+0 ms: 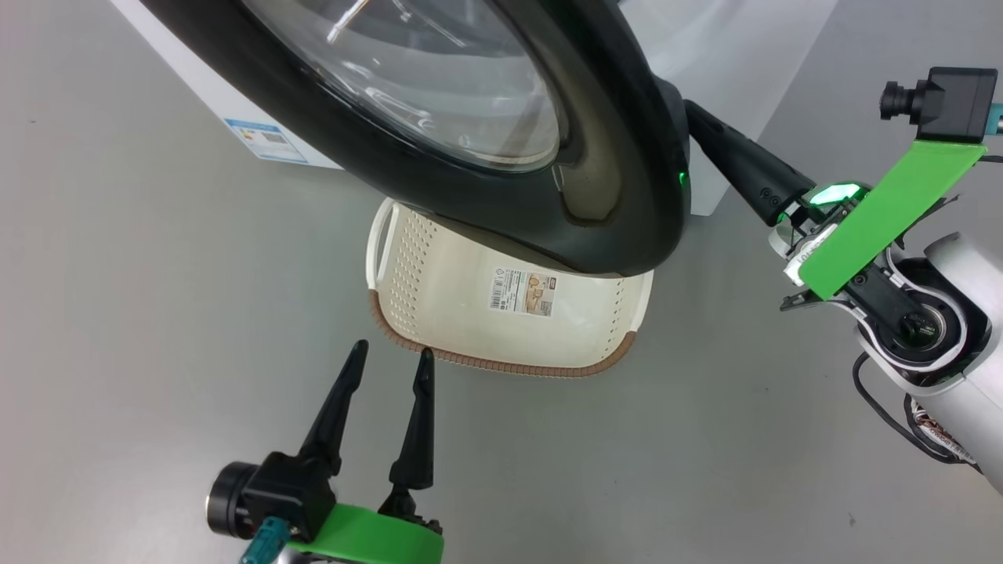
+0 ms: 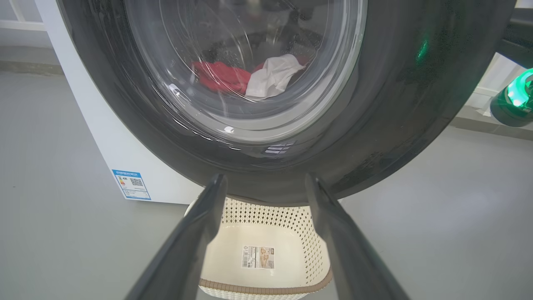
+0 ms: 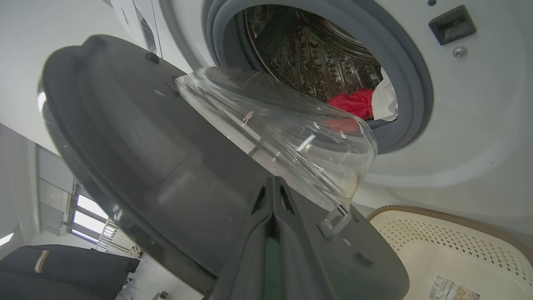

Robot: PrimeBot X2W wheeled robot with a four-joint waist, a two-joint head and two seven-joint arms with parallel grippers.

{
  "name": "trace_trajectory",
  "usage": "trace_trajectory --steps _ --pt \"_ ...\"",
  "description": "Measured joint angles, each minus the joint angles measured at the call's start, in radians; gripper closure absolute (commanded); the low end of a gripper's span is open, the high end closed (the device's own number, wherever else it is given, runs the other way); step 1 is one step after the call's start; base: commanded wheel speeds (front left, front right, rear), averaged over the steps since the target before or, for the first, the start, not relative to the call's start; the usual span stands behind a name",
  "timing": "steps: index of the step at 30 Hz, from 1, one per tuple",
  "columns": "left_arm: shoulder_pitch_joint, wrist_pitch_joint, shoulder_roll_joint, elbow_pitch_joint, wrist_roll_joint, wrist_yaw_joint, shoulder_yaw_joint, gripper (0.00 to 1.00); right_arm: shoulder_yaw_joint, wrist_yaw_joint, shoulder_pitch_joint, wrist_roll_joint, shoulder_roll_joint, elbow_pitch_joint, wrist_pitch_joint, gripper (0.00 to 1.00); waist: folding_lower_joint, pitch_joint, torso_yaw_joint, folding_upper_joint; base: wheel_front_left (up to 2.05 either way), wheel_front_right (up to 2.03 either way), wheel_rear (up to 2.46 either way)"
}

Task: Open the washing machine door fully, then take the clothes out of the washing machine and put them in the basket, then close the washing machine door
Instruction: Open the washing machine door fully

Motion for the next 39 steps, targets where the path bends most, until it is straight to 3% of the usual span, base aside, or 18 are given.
trace_trajectory --steps 17,39 --pt "-0.008 0.000 0.000 0.000 -0.009 0.009 -0.003 0.00 0.009 -0.001 0.057 0.013 0.021 -0.043 0.158 1.00 0.0000 -0.042 0.024 0.0000 0.00 0.00 0.00" --pt "0.098 0.000 0.000 0.007 -0.009 0.009 0.008 0.00 0.039 -0.001 0.196 0.002 0.107 -0.054 0.228 1.00 0.0000 -0.156 0.145 0.0000 0.00 0.00 0.00"
